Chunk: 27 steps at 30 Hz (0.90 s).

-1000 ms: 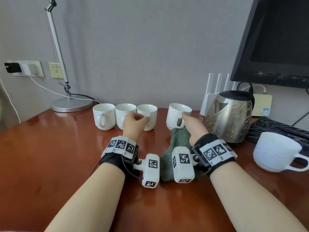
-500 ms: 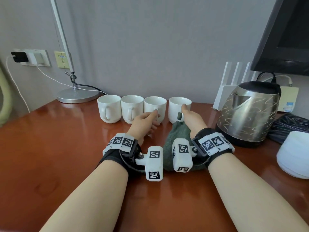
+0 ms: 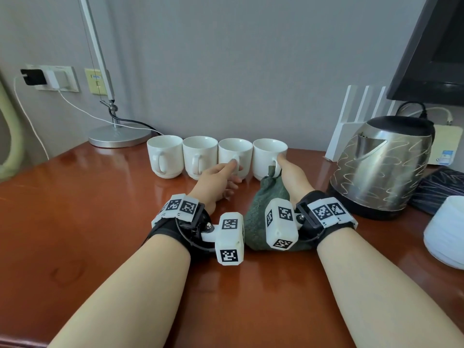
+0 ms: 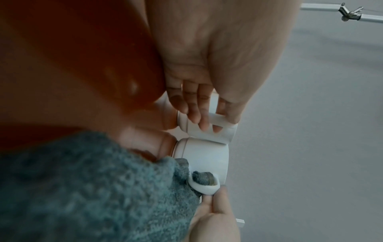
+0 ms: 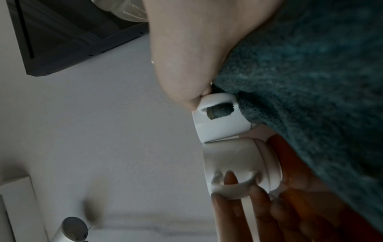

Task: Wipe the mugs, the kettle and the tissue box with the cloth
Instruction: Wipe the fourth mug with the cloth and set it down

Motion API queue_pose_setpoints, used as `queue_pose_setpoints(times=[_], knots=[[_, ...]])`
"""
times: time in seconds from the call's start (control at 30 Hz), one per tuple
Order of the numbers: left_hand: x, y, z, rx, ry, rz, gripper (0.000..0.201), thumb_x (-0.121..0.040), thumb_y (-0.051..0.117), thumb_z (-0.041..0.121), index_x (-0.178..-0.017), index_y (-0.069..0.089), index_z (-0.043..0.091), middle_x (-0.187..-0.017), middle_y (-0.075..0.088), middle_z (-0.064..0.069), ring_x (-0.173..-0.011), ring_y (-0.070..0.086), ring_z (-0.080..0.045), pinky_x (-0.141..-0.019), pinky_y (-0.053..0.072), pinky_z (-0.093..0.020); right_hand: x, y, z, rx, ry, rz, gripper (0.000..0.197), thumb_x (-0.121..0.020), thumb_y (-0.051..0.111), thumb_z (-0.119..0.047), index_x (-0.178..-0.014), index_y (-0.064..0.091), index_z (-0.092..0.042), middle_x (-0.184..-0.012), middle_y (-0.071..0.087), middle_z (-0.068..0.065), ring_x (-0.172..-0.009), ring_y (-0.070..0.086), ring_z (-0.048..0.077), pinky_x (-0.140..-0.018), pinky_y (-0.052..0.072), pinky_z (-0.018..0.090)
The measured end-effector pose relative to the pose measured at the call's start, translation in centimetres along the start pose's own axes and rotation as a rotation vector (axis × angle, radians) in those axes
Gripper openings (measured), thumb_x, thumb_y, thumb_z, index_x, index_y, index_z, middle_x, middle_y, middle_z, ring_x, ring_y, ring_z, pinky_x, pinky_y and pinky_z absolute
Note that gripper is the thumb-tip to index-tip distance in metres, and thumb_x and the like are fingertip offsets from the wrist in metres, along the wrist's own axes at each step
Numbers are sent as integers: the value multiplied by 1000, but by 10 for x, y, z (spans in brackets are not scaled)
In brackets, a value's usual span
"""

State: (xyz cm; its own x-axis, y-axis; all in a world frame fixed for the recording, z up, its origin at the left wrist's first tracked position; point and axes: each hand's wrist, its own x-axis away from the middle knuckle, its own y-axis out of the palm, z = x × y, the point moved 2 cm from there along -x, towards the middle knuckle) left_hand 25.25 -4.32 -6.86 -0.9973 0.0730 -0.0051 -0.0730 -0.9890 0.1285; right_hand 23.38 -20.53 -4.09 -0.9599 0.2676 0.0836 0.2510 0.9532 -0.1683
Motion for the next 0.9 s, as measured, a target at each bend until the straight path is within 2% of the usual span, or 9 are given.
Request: queue_pose_setpoints(times=[0.13, 0.23, 0.33, 0.4, 0.47, 0.6, 0.73, 0.8, 0.9], knots=[[-2, 0, -1, -8, -4, 2, 29, -102, 52, 33, -109, 64, 8, -69, 60, 1, -55, 49, -8, -52, 42, -18, -1, 0, 2, -8, 2, -8, 51, -103, 36, -39, -140, 43, -5, -126, 48, 8, -103, 39, 15, -90, 31, 28], [-2, 0, -2, -7, -4, 1, 31, -102, 52, 34, -112, 63, 6, -68, 60, 1, -55, 49, -8, -51, 42, -18, -1, 1, 2, -4, 10, -7, 44, -103, 37, -38, -132, 49, -7, -111, 48, 5, -103, 45, 19, -96, 35, 30], [-2, 0, -1, -5, -5, 0, 33, -102, 52, 34, -113, 64, 6, -67, 60, 2, -55, 49, -9, -54, 42, -21, -3, 3, 4, -17, 34, -9, 35, -101, 39, -39, -115, 54, -11, -117, 57, 6, -113, 53, 26, -106, 38, 39], [-2, 0, -1, -9, -8, 4, 36, -101, 52, 35, -116, 63, 4, -67, 61, 2, -55, 49, -10, -55, 42, -22, -2, 2, 4, -22, 25, -9, 42, -102, 38, -38, -129, 50, -9, -115, 50, 2, -107, 48, 20, -100, 36, 31], [-2, 0, -1, -7, -12, 7, 39, -101, 53, 35, -121, 62, 2, -68, 61, 1, -55, 50, -9, -53, 43, -20, -2, 1, 4, -13, 12, 1, 49, -103, 38, -37, -139, 42, -5, -110, 44, 3, -102, 40, 17, -90, 32, 29], [-1, -1, -1, -3, -13, 9, 40, -101, 53, 35, -123, 61, 3, -71, 61, 1, -56, 50, -8, -53, 44, -18, -2, 1, 5, -8, -10, -1, 50, -102, 39, -36, -140, 42, -4, -127, 50, 9, -102, 41, 16, -90, 32, 27], [0, 0, -1, -3, -12, 11, 39, -101, 52, 34, -123, 61, 3, -71, 61, 0, -56, 50, -9, -54, 44, -20, -1, 2, 6, -36, -8, 7, 50, -102, 40, -37, -140, 42, -5, -116, 48, 4, -105, 44, 16, -89, 33, 28], [0, 0, -1, -9, -12, 12, 39, -102, 52, 34, -121, 62, 3, -70, 60, 1, -57, 49, -10, -56, 43, -22, -1, 1, 6, -31, -18, -1, 49, -102, 41, -38, -137, 46, -5, -117, 52, 4, -107, 48, 17, -88, 34, 27], [0, 0, -1, -7, -8, 20, 34, -102, 52, 33, -119, 62, 5, -72, 61, 0, -57, 50, -9, -56, 44, -21, 2, -2, 8, -64, -21, -1, 48, -101, 42, -40, -136, 48, -8, -116, 47, 0, -103, 41, 13, -89, 31, 27]])
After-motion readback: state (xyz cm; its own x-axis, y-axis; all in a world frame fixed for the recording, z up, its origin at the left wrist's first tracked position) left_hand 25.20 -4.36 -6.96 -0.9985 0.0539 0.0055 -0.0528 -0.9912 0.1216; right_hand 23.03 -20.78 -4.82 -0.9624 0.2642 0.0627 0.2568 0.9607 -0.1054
